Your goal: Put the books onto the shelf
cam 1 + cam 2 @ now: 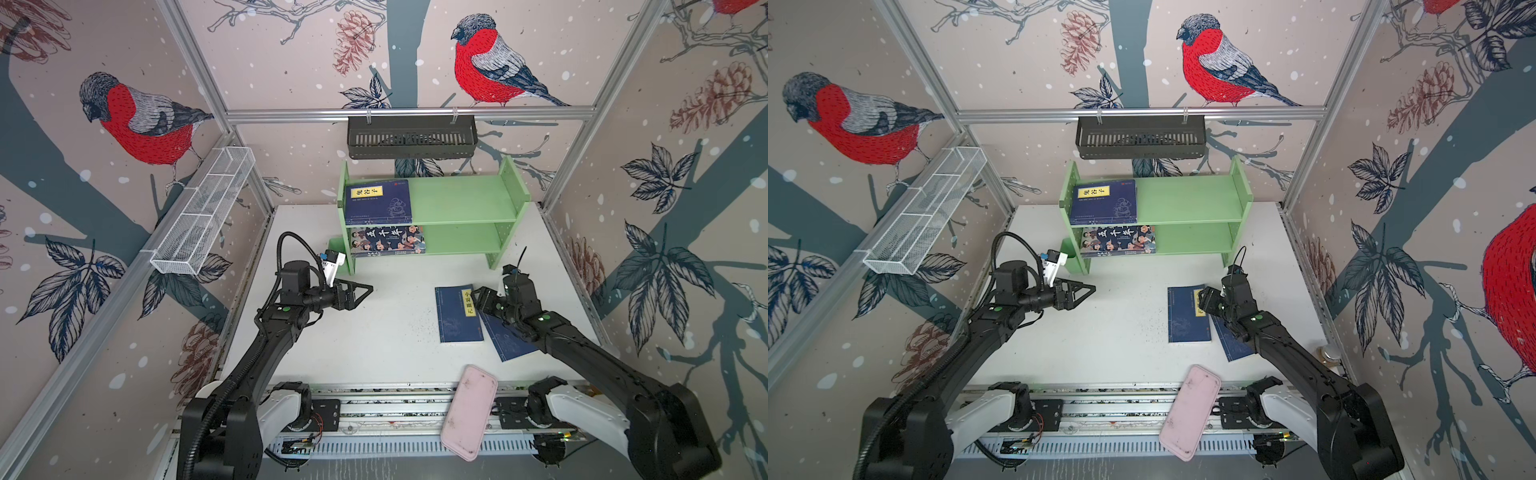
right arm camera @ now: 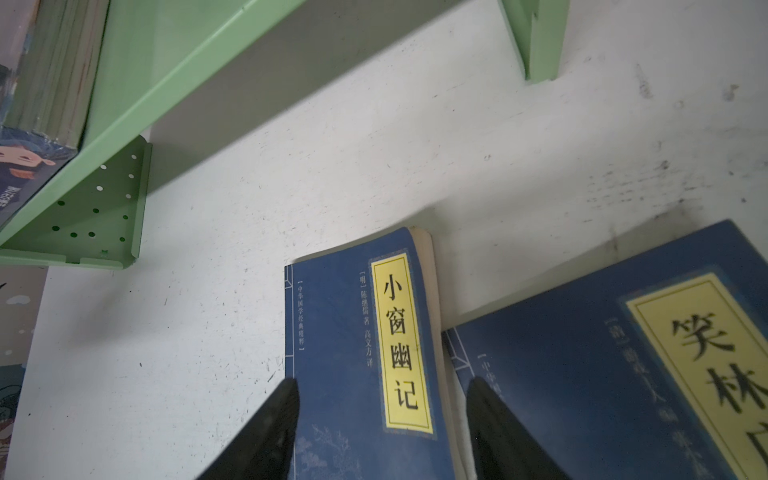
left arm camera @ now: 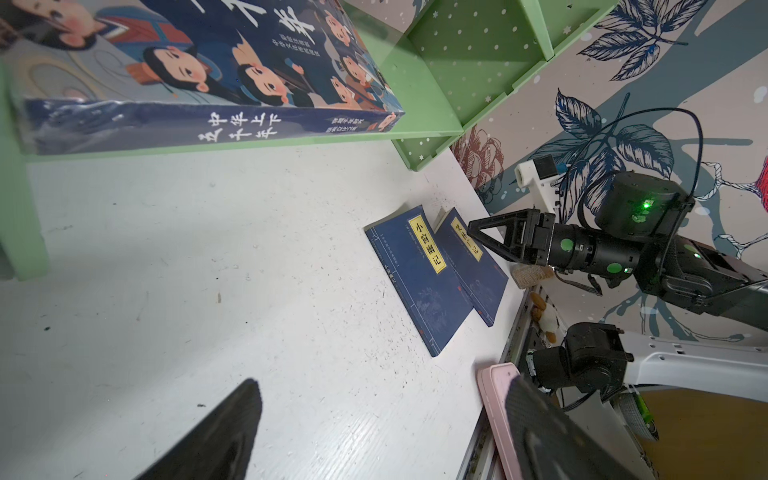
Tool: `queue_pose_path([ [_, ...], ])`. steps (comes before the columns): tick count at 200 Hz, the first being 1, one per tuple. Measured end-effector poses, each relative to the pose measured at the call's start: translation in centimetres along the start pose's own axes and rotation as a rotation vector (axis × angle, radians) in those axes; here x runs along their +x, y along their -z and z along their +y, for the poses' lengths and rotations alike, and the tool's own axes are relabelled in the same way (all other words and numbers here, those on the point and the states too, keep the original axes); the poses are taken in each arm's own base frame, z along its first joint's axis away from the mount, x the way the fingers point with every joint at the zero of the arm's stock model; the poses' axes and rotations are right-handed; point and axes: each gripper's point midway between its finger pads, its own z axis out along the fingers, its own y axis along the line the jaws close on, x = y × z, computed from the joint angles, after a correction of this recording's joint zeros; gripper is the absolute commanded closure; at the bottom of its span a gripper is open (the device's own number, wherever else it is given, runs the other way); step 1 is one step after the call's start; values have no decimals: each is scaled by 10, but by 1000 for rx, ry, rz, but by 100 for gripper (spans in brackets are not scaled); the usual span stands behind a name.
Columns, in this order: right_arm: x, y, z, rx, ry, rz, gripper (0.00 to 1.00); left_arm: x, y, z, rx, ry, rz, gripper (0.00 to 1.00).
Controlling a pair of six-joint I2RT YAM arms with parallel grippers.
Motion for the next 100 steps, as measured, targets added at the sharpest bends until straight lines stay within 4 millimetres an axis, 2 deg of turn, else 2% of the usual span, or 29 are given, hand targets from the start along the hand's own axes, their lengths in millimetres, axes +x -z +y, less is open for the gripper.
queue_pose_path([
  [57,16,-7,-17,17,-22,48,34,8,3,1,-3,-10,-3,7],
  [100,26,-17,-19,14,-12,105,34,11,2,5,-10,-2,0,6],
])
